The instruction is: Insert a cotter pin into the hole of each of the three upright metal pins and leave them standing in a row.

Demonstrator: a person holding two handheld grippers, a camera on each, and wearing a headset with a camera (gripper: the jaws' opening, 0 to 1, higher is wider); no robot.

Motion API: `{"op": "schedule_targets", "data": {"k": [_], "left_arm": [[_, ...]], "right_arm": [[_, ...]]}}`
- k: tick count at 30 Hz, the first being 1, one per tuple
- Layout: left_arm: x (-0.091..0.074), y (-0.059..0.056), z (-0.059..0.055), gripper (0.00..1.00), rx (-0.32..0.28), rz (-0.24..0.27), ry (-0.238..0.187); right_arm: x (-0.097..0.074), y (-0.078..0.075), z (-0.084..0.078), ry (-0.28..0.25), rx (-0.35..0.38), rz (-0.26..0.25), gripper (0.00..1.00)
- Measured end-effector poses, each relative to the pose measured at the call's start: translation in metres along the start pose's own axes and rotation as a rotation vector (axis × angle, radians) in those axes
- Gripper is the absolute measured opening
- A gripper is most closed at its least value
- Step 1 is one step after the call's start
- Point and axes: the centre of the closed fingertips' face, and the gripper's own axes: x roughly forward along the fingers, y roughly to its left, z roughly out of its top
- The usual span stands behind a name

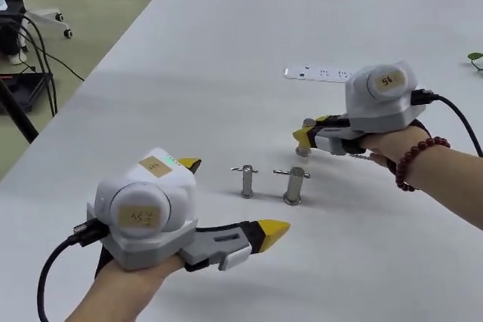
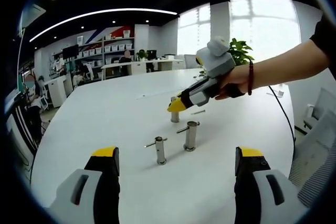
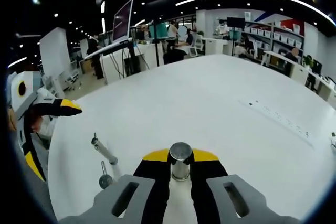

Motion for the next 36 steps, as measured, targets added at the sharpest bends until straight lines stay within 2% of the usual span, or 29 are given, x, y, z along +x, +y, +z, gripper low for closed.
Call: {"op": "schedule_targets", "data": {"k": [6,15,25,36], "left_arm": [[0.000,0.000,0.000,0.91,0.005,0.000,-0.002],[0.000,-0.002,-0.002,0.91,-0.002,-0.009,0.004],[-0.001,-0.005,-0.003,0.91,0.002,-0.020,0.011],[-0.004,-0.007,-0.003,0.91,0.005,-0.024,0.009]], "right_arm": [[-0.022,-0.009,-0.017,0.013,0.001,-0.023,0.08],[-0.051,-0.001,-0.035,0.030,0.006,-0.030,0.08],[-0.073,0.018,-0.053,0.033,-0.009,-0.017,0.08],[-0.083,0.040,-0.063,0.045,-0.064,0.012,0.08]]}}
